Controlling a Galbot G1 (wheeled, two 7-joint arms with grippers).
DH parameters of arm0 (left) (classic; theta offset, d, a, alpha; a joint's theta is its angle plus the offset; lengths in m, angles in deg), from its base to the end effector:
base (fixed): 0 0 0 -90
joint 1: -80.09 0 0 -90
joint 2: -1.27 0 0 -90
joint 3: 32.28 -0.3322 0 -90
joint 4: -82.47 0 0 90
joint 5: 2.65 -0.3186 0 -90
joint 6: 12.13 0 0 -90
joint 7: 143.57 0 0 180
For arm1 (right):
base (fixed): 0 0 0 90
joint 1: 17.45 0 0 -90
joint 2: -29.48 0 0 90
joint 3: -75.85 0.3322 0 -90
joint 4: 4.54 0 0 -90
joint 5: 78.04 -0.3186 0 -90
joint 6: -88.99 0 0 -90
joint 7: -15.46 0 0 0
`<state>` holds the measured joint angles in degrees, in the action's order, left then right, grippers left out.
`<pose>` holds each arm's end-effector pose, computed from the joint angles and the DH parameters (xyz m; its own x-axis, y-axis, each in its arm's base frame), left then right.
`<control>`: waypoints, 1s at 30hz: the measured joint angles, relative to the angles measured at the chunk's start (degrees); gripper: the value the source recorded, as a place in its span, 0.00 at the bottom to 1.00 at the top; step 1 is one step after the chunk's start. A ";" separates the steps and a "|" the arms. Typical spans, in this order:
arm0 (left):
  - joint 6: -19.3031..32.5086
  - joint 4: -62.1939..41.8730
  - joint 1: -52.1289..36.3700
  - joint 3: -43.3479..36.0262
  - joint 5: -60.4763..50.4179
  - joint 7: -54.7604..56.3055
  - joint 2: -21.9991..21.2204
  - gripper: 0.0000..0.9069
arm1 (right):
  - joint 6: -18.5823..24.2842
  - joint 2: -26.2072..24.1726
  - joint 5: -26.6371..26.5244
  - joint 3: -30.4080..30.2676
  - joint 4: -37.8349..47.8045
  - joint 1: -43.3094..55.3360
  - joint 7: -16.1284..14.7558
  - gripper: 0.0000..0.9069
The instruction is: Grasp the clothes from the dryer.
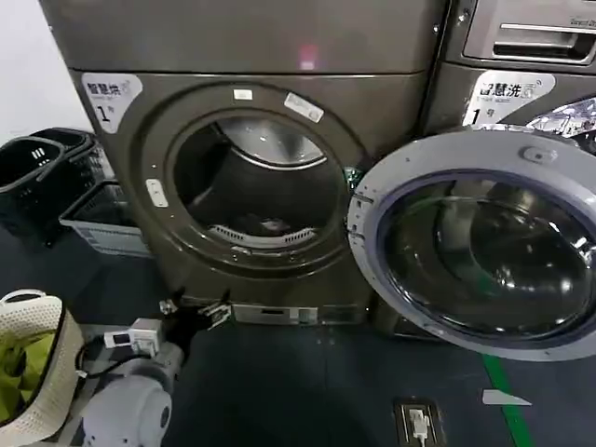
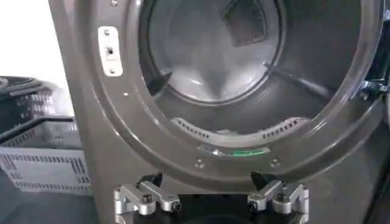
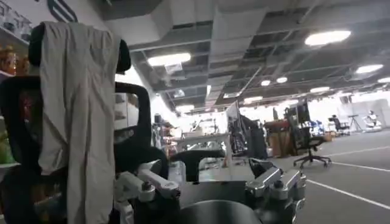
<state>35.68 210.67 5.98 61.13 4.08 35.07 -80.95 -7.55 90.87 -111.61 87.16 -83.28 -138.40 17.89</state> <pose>0.2043 0.0331 -0.1953 -0.9401 0.0340 0.3393 0.0470 0.9984 0.0302 -0.1552 -0.4578 -0.1396 0.0457 0.9713 -0.2336 0.9927 -0.0179 0.1196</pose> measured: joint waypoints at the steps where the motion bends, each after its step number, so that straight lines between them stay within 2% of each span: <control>1: 0.00 -0.03 -0.03 0.04 0.15 0.02 0.00 1.00 | 0.00 -0.03 0.00 0.00 0.01 -0.01 0.00 1.00; 30: 0.00 -0.85 -0.54 -0.31 0.49 -0.95 -0.54 1.00 | 0.09 0.83 0.09 0.17 0.02 0.10 0.08 1.00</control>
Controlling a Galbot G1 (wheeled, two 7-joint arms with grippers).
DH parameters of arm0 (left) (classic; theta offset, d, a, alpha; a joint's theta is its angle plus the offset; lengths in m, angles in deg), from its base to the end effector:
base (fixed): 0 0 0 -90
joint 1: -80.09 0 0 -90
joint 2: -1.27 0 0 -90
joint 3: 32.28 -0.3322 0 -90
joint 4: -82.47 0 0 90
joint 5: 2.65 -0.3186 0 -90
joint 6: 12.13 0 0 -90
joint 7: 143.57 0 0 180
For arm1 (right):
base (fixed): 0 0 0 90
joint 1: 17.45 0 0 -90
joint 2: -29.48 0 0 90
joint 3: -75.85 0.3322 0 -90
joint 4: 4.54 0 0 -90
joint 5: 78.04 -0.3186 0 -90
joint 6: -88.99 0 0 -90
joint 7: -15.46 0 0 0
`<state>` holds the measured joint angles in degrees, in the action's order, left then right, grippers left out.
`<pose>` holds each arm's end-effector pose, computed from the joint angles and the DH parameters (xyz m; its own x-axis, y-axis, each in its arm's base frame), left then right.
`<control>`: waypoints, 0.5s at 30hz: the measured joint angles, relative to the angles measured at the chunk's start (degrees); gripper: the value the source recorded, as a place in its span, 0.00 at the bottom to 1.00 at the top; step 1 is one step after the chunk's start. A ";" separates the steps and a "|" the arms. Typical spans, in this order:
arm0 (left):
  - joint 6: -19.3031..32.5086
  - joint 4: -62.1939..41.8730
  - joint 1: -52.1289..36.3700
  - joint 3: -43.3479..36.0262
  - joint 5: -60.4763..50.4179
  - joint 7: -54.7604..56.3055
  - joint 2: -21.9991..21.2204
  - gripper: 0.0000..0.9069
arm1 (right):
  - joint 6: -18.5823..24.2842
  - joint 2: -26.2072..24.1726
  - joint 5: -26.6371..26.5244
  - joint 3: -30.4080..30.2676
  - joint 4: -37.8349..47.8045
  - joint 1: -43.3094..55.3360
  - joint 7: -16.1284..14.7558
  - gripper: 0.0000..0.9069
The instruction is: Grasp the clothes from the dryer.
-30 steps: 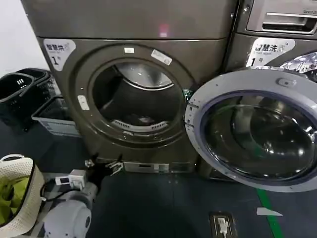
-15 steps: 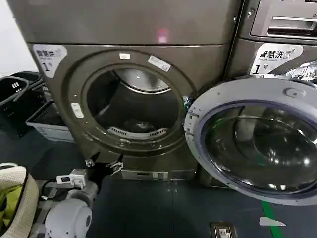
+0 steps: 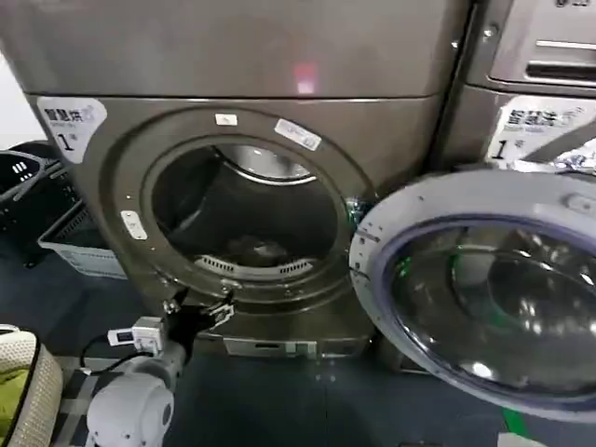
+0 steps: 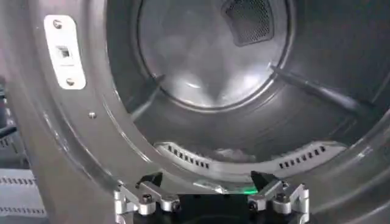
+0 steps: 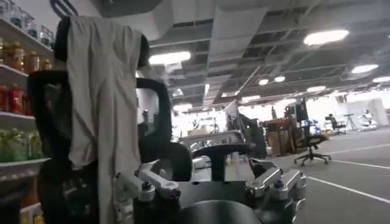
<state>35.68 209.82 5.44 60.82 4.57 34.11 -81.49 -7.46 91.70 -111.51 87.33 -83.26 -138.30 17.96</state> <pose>0.2079 0.0311 -0.1982 -0.9368 0.0607 0.3446 0.0666 0.9978 0.0054 -0.1592 -0.4548 -0.1453 0.0576 0.9729 -0.2238 0.9921 -0.0308 0.1212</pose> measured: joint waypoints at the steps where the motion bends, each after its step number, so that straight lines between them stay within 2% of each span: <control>1: 0.00 -0.07 -0.03 0.00 0.01 -0.01 0.00 1.00 | 0.06 0.06 0.01 -0.05 -0.03 -0.09 -0.02 1.00; 15: 0.00 -0.25 0.13 0.03 0.13 -0.09 -0.14 1.00 | 0.13 0.13 0.04 -0.03 0.23 -0.09 -0.01 1.00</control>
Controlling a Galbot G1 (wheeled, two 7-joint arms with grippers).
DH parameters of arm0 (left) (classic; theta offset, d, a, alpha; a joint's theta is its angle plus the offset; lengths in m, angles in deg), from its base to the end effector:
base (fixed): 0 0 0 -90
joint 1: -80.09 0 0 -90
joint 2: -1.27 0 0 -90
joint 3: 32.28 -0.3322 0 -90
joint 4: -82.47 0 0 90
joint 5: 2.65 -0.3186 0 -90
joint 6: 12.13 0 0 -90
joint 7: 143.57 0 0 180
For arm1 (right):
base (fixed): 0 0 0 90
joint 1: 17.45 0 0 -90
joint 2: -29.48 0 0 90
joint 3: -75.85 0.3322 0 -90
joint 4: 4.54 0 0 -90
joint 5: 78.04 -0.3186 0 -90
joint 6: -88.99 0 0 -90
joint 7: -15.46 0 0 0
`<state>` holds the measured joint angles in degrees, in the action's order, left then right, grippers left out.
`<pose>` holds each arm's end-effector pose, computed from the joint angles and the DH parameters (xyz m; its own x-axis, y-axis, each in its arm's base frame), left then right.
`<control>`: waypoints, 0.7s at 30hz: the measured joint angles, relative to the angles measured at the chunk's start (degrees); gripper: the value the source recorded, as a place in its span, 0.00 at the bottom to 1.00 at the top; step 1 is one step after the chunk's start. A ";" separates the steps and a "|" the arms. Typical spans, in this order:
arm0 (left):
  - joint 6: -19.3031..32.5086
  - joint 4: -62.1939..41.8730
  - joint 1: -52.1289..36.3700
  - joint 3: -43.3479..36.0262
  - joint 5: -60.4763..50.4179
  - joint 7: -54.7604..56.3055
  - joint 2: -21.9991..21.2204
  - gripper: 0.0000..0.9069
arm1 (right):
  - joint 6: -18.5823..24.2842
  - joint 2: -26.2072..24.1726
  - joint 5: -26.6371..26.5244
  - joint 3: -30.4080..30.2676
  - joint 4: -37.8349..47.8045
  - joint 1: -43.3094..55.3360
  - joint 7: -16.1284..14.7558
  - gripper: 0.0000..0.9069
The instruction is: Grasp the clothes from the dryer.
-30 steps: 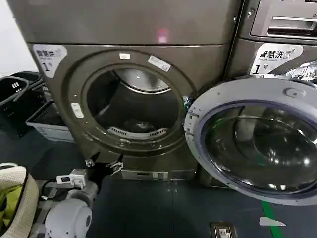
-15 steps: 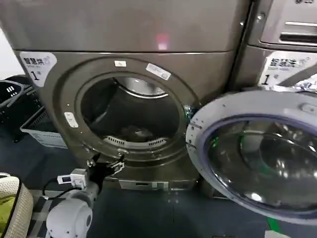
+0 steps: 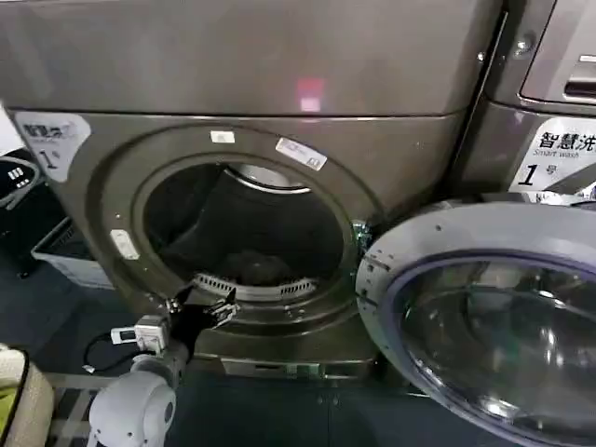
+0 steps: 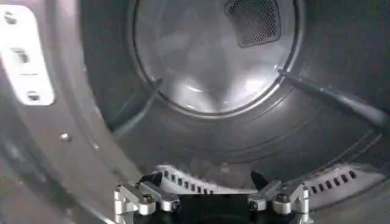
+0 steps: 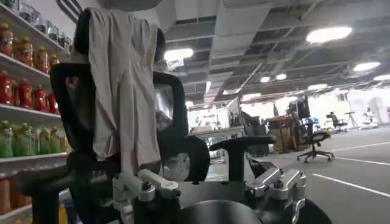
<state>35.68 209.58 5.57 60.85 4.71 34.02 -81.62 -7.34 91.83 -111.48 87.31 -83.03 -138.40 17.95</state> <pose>0.2079 0.0311 -0.1999 -0.9345 0.0631 0.3504 0.0673 0.9977 0.0001 -0.1605 -0.4547 -0.1470 0.0599 0.9736 -0.2204 0.9923 -0.0341 0.1194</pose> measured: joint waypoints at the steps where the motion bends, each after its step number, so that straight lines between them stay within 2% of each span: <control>1: 0.00 0.00 0.01 0.02 0.01 0.00 0.04 1.00 | 0.00 0.01 0.00 0.00 0.00 0.00 0.00 1.00; 21: 0.00 -0.61 -1.54 -0.90 -1.14 1.03 -0.04 1.00 | 1.11 0.27 0.00 0.06 0.55 -0.55 -0.01 1.00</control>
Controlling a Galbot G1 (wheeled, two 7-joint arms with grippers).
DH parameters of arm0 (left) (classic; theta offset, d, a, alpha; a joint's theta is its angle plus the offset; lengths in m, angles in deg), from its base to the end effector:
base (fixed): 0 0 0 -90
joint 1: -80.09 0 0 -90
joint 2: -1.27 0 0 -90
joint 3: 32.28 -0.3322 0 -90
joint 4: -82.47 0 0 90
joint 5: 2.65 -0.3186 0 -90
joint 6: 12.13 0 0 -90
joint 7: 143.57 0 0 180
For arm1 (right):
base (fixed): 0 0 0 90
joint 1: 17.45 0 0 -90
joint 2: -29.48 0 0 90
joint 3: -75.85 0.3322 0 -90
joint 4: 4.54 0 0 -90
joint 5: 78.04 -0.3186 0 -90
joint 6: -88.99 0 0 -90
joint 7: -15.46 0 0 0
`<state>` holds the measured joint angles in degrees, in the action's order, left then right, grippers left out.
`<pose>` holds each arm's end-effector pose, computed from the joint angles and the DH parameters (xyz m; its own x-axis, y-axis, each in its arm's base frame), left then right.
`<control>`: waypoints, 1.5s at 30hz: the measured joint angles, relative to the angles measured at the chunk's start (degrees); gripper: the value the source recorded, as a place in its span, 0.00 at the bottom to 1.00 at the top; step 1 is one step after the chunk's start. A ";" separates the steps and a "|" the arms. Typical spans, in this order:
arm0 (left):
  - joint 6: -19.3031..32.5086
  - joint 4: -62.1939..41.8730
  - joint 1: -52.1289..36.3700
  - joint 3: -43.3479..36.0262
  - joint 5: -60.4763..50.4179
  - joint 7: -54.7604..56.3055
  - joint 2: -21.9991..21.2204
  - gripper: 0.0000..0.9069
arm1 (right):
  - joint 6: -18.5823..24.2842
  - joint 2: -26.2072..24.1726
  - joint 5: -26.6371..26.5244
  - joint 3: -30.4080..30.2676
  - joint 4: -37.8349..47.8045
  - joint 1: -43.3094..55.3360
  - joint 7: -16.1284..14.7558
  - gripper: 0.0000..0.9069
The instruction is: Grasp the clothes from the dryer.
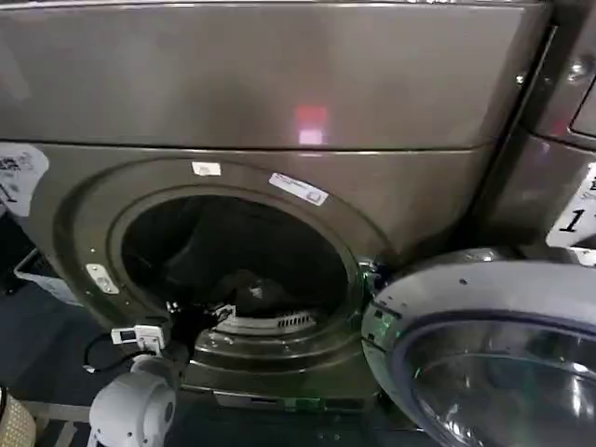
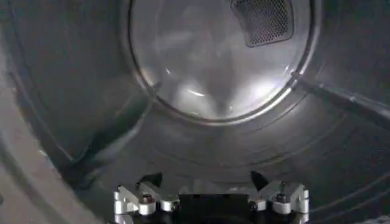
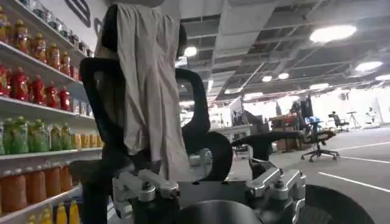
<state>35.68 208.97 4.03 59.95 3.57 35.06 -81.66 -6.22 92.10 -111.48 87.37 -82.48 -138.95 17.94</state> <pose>0.2146 0.0275 -0.1979 -0.9405 0.0459 0.3368 0.0562 0.9982 0.0208 -0.1647 -0.4545 -0.1497 0.0673 0.9713 -0.2281 0.9928 -0.0424 0.1124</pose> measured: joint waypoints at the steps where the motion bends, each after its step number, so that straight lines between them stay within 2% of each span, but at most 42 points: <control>1: 0.00 -0.13 -0.25 -0.24 -0.17 0.03 -0.15 1.00 | 0.04 0.04 -0.01 0.02 -0.07 0.00 0.00 1.00; 12: 0.00 -5.10 -6.43 -3.79 -4.71 -0.59 -1.51 1.00 | 0.59 0.34 -0.09 -0.23 -0.22 -0.04 -0.16 1.00; 22: 0.00 -16.00 -15.95 -6.38 -12.43 -4.14 -2.34 1.00 | 0.57 0.41 -0.15 -0.52 -1.12 -0.58 -0.26 1.00; 25: 0.00 -17.81 -18.34 -6.59 -21.92 -11.90 -1.62 1.00 | 0.56 0.38 -0.21 -0.48 -1.41 -0.70 -0.25 1.00; 32: 0.32 -20.58 -22.25 -4.61 -49.41 -41.40 -0.90 1.00 | 0.56 0.30 -0.27 -0.46 -1.71 -1.19 -0.22 1.00; 34: 3.06 -21.07 -23.01 -4.01 -55.00 -48.97 -0.58 1.00 | 0.57 0.30 -0.27 -0.65 -2.00 -1.11 -0.12 1.00; 36: 8.16 -21.50 -23.61 -3.46 -59.56 -54.85 -0.49 1.00 | 0.57 0.34 -0.27 -0.82 -2.30 -1.03 -0.01 1.00; 42: 31.81 -23.56 -25.84 -2.67 -68.67 -66.07 -0.02 1.00 | 0.59 0.45 -0.31 -0.87 -2.60 -1.26 0.16 1.00; 45: 40.86 -24.96 -27.10 -2.32 -70.86 -69.14 0.25 1.00 | 0.70 0.47 -0.30 -0.85 -2.60 -1.34 0.17 1.00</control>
<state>76.54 184.01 -23.07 57.63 -67.29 -34.09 -81.41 -5.53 92.57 -111.78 86.52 -85.08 -140.29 18.11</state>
